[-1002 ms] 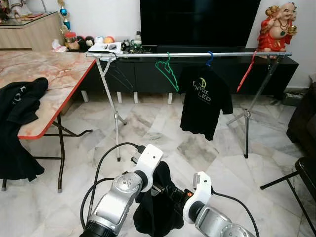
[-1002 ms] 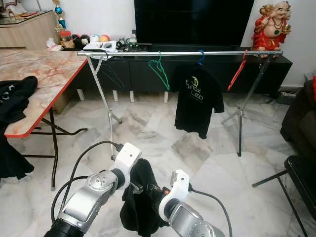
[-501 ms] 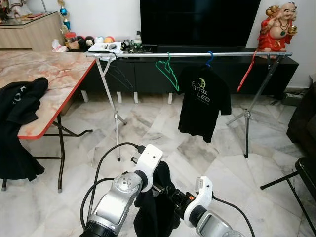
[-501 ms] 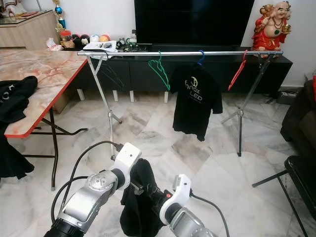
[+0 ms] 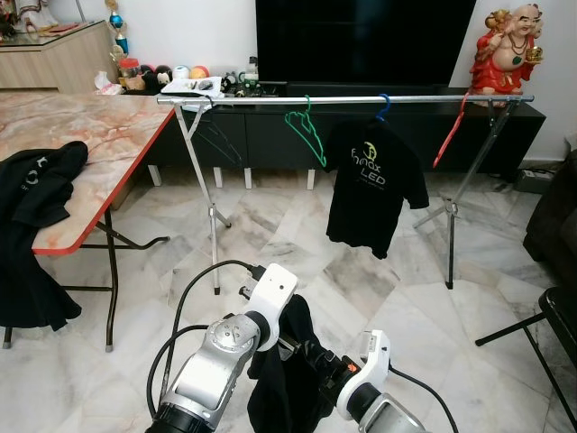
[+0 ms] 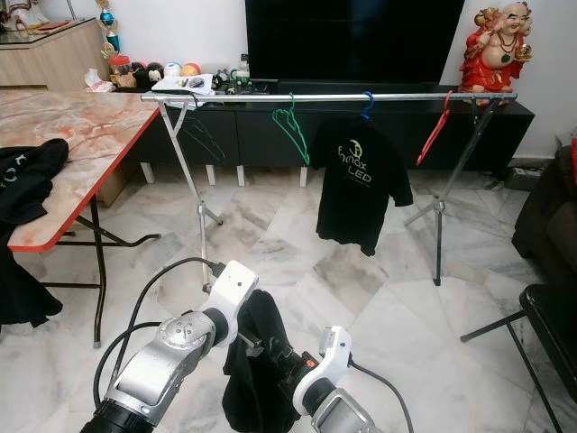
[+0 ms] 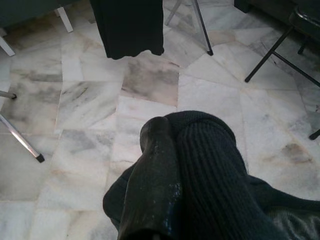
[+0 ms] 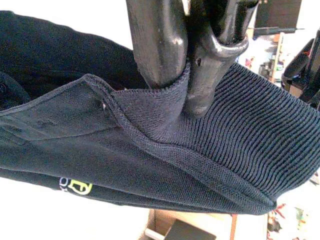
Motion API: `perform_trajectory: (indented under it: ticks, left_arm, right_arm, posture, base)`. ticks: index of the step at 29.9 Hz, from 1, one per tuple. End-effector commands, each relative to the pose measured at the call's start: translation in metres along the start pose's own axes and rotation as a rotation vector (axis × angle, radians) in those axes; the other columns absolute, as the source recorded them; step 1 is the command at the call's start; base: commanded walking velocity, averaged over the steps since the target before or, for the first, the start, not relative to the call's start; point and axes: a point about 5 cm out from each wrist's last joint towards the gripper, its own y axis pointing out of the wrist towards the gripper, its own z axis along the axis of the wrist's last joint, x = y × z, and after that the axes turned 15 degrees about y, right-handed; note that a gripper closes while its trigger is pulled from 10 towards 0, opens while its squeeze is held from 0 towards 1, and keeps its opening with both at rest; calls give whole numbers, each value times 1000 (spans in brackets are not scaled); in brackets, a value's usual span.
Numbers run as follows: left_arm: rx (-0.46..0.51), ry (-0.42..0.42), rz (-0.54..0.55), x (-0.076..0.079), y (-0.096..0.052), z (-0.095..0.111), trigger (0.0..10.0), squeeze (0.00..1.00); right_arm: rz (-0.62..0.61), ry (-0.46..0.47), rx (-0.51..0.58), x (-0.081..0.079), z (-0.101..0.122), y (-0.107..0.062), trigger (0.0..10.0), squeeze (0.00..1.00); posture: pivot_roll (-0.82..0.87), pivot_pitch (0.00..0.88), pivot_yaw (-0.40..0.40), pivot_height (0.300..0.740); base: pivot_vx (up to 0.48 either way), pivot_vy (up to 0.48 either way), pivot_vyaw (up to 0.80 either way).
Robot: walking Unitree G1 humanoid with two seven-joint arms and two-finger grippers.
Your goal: Hang hanger
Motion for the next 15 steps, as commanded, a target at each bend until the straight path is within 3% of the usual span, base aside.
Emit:
perform_trajectory:
  ticks: [1, 14, 15]
  left_arm:
    - [61, 17, 57, -13, -3, 16, 0, 0]
    - [61, 17, 57, -13, -3, 16, 0, 0]
    - [93, 65, -72, -17, -9, 2, 10000, 0]
  right_arm:
    - [99, -432, 111, -219, -12, 4, 10000, 0]
    - [99, -432, 111, -219, -12, 4, 10000, 0]
    - [-55, -487, 245, -149, 33, 23, 10000, 0]
  posture:
    - [105, 0, 0, 740]
    - [105, 0, 0, 740]
    - [116, 76, 61, 740]
  base:
    - [0, 0, 0]
    - [0, 0, 0]
    - [0, 0, 0]
